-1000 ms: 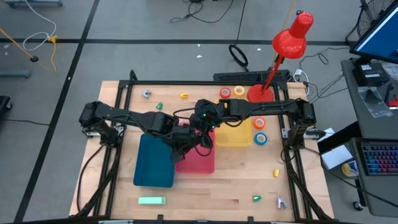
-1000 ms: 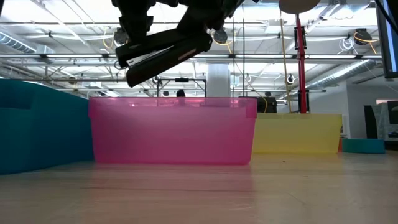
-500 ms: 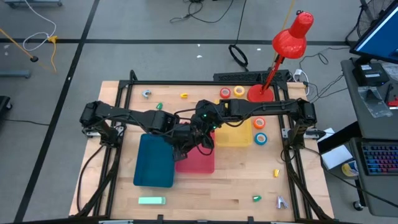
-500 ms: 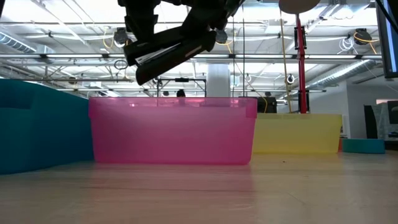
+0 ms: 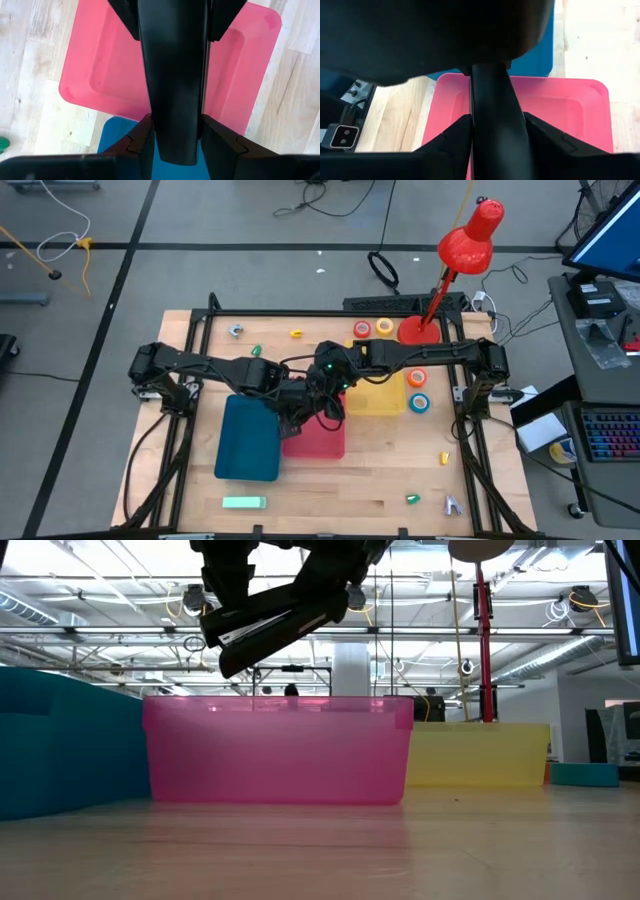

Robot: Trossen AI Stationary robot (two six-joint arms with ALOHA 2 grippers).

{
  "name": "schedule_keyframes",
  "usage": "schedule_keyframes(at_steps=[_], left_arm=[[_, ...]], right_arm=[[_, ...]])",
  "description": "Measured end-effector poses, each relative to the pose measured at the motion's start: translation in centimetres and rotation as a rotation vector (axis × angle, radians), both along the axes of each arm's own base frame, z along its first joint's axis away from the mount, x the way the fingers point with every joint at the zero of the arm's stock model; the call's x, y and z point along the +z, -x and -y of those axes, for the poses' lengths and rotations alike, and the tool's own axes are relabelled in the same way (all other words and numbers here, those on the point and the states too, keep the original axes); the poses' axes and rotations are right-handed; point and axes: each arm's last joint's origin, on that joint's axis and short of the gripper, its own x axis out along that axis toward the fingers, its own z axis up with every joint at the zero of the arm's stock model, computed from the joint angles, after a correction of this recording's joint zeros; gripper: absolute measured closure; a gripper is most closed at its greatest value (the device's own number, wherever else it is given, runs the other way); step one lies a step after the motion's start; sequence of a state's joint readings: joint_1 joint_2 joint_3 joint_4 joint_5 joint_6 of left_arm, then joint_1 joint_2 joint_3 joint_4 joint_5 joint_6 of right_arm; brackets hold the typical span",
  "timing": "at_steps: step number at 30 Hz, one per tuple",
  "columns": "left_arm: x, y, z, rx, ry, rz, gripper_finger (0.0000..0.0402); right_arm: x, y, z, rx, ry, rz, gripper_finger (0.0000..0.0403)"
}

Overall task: Pick and place Stapler, Stapler remover, tape
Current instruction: Put the black stapler into the yellow bin

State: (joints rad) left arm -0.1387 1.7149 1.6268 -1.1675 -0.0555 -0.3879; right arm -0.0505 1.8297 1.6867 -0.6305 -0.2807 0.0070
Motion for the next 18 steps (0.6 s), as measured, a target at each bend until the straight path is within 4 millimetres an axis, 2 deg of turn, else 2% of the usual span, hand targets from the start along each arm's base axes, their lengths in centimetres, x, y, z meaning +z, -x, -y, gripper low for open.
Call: schedule_keyframes(at_steps=[2,9,18], left_arm=[[0.0,0.0,0.04,-0.004,-0.001,0.0,0.0273],[0.0,0.0,0.05,-0.001,0.003,0.0,0.0266],[0.03,0.13,0.02,0.0,0.013,-0.012,0.0177]], right_arm=[[0.0,0.01,-0.04,0.01,-0.002,0.001,0.027],[-0.05,0.01,-0.2,0.023,-0.003,0.0,0.027],[-0.17,0.03,-0.16,0.01,0.018,-0.009,0.027]])
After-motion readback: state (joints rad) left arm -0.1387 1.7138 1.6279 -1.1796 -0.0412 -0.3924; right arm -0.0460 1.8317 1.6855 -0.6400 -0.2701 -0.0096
